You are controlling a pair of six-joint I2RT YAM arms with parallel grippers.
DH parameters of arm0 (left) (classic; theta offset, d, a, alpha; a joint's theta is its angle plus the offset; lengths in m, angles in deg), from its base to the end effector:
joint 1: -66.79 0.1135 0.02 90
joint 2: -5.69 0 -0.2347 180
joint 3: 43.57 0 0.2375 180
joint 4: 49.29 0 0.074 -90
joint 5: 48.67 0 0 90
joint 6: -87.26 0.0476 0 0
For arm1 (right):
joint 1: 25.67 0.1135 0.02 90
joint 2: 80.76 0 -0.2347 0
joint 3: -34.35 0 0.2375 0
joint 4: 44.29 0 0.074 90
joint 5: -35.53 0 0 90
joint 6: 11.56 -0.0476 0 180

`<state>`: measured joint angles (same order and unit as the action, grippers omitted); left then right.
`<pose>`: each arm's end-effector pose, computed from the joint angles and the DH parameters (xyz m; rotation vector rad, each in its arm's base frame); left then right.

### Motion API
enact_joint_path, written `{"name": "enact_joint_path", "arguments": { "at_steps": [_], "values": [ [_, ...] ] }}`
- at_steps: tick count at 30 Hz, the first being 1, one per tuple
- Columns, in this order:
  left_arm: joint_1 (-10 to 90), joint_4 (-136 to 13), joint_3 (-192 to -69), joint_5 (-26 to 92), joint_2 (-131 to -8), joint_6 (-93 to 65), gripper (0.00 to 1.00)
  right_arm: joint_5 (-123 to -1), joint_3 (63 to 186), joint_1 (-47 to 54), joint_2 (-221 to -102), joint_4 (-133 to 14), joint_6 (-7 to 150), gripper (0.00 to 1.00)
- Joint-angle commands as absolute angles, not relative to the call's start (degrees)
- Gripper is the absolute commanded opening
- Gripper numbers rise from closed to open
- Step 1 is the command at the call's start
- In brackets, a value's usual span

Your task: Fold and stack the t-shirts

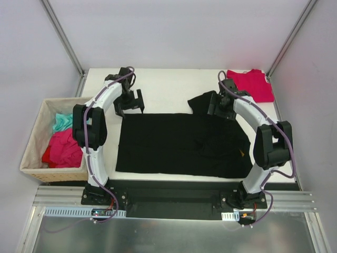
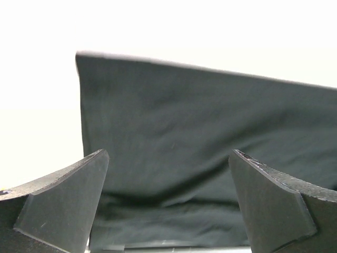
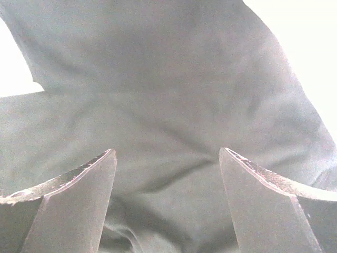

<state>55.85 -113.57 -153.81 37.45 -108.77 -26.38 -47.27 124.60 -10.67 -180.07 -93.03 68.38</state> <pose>0.3907 -0.0788 0.1966 -0.2910 2.7776 -0.2479 0.3465 0.0867 0.2051 -0.0641 2.5664 0.0031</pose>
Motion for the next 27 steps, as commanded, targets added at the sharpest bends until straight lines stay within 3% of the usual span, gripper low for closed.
{"name": "enact_joint_path", "arguments": {
  "at_steps": [1,16,27],
  "values": [
    [55.4,-116.5,-158.7,38.8,-116.2,-26.1,0.99,-43.1,130.5,-10.3,-185.0,-95.7,70.9,0.83],
    [55.4,-116.9,-158.2,40.8,-120.4,-26.3,0.99,-43.2,132.4,-10.9,-196.0,-97.4,71.8,0.83],
    [54.1,-118.3,-155.3,42.6,-119.1,-26.1,0.99,-42.9,126.9,-9.1,-193.0,-98.8,71.4,0.84]
  ]
}}
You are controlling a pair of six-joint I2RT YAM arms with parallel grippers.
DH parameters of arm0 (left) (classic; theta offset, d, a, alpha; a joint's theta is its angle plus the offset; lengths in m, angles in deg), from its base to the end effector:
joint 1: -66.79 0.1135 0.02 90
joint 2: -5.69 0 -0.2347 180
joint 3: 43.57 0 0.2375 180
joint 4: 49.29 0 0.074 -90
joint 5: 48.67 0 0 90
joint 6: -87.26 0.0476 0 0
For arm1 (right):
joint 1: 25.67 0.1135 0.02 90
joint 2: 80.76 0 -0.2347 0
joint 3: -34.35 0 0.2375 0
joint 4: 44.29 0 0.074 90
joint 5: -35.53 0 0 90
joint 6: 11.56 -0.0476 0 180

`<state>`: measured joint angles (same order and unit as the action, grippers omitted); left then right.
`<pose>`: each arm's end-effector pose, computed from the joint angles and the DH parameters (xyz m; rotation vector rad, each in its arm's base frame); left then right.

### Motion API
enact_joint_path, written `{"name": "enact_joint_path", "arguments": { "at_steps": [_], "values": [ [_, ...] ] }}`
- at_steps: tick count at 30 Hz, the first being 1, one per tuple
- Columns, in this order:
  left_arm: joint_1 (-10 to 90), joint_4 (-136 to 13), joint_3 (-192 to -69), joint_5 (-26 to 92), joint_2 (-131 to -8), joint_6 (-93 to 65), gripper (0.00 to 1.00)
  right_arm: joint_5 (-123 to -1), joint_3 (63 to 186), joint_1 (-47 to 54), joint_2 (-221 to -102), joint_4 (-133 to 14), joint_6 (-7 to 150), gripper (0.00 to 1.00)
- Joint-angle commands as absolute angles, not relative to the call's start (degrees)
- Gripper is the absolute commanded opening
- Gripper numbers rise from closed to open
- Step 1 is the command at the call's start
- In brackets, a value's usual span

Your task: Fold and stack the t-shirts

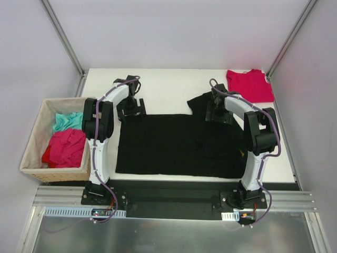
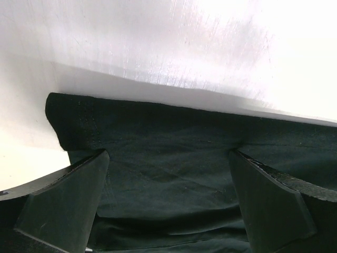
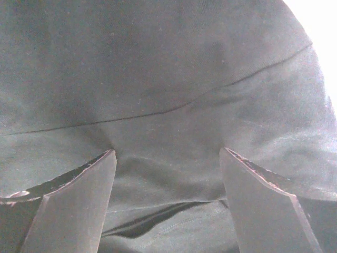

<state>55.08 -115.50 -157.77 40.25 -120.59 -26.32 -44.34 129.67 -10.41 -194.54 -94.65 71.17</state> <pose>0.4070 -0.0853 0.1339 -0.3022 2.9347 -0.1182 0.3723 0.0929 0.1404 -0.1457 2.7387 -0.1382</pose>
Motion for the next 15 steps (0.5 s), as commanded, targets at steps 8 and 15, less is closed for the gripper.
{"name": "enact_joint_path", "arguments": {
  "at_steps": [8,15],
  "values": [
    [52.8,-117.8,-149.2,43.2,-116.9,-27.2,0.99,-42.3,123.0,-7.4,-190.9,-98.8,70.7,0.84],
    [52.4,-116.2,-144.3,43.4,-114.0,-27.7,0.99,-42.0,117.6,-5.9,-187.3,-97.8,69.8,0.85]
  ]
}}
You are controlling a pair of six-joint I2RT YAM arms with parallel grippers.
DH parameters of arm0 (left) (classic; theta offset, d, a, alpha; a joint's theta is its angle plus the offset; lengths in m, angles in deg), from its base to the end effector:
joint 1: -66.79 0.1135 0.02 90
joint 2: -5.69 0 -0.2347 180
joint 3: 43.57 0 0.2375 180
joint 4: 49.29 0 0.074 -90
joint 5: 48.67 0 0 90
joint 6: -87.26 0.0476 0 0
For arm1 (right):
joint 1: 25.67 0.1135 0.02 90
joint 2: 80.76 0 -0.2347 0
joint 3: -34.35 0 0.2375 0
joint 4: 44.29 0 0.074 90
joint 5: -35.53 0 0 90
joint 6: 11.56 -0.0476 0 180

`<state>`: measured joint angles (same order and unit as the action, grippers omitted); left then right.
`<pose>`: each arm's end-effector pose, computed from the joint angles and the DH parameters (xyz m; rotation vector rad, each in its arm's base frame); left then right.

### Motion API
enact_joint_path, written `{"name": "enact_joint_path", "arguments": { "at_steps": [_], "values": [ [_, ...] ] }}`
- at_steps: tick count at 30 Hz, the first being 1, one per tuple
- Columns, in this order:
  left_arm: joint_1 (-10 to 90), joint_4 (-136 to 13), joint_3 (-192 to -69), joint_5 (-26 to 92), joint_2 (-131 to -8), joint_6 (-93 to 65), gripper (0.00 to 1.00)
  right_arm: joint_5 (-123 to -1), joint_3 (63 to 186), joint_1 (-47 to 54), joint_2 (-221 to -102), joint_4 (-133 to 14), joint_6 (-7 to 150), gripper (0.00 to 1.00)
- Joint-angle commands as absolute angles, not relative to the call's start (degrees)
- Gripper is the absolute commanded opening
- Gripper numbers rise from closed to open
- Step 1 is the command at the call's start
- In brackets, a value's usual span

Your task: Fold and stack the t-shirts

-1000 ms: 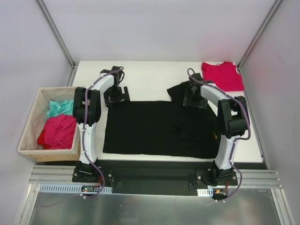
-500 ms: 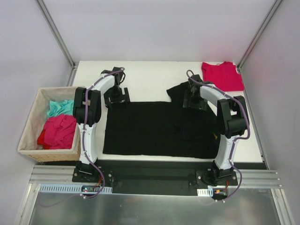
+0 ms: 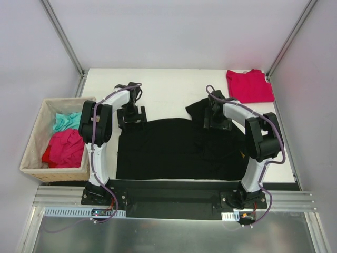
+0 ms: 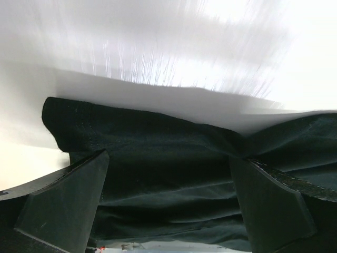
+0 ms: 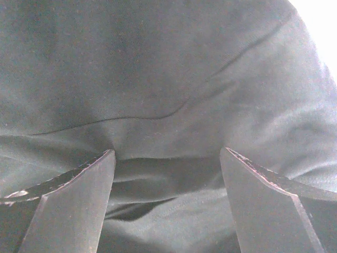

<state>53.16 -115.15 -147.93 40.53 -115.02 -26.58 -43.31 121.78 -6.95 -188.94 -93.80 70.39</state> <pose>0.3733 -0.0912 0.1280 -0.2669 3.0043 -0.0859 0.3402 0.1056 0.1387 -0.2098 2.7509 -0.1511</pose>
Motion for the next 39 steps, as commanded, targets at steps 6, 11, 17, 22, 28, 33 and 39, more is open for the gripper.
{"name": "enact_joint_path", "arguments": {
  "at_steps": [6,11,17,22,28,33,39],
  "values": [
    [52.3,-115.6,-142.2,44.8,-112.0,-28.0,0.99,-41.0,115.2,-5.6,-184.6,-97.2,69.4,0.85],
    [52.3,-117.4,-148.6,46.0,-111.6,-27.4,0.99,-40.1,121.8,-5.6,-184.5,-99.2,69.9,0.85],
    [52.6,-120.6,-159.2,48.5,-111.2,-26.0,0.99,-37.5,134.6,-5.7,-185.6,-101.5,72.8,0.85],
    [58.0,-119.4,-159.6,41.5,-113.0,-24.9,0.99,-37.4,142.1,-5.6,-190.4,-99.4,76.8,0.84],
    [60.7,-119.2,-158.0,44.6,-114.5,-25.2,0.99,-36.7,148.8,-6.2,-195.1,-100.3,78.1,0.84],
    [61.5,-119.2,-157.2,44.3,-115.6,-25.5,0.94,-36.6,150.9,-7.1,-196.3,-101.2,79.9,0.84],
    [61.6,-118.4,-157.0,41.4,-118.7,-25.2,0.77,-36.5,150.1,-7.6,-195.8,-101.2,80.1,0.84]
  ]
}}
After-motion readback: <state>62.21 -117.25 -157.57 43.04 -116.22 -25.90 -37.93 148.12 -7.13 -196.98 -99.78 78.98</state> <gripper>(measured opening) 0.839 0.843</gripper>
